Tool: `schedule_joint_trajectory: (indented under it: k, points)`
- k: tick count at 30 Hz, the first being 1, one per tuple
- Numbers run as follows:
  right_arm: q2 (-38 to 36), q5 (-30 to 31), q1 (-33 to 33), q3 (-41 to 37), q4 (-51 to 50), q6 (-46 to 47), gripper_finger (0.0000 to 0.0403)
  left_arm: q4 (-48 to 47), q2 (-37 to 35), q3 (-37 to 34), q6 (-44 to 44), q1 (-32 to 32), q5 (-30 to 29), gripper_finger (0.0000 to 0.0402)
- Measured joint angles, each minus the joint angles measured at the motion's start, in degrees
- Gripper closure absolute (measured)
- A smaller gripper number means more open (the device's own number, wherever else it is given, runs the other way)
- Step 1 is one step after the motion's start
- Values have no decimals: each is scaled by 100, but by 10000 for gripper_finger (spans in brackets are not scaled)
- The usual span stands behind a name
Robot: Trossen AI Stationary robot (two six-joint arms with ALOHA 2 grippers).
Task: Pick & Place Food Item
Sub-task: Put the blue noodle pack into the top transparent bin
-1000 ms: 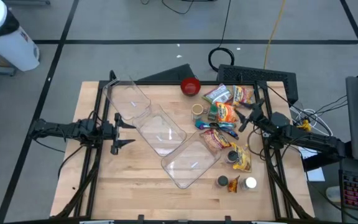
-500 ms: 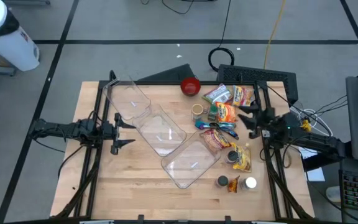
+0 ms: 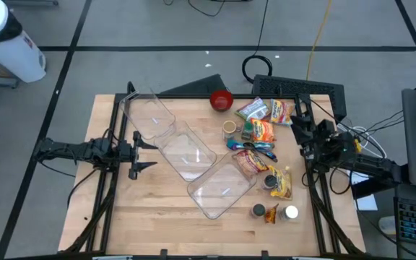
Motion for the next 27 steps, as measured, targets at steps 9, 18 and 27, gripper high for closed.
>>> schedule_joint_trajectory:
  k: [9, 18, 27]
  points:
    - [1470, 1013, -3, 556, -1390, 89, 220, 0, -1, 1, 0, 0, 0, 128]
    - [4210, 2109, -542, 3113, -5007, -354, 154, 1, 1, 1, 0, 0, -2, 128]
    - [5882, 1752, -2329, 3696, -6399, 462, 119, 9, -1, 1, 0, 0, 0, 128]
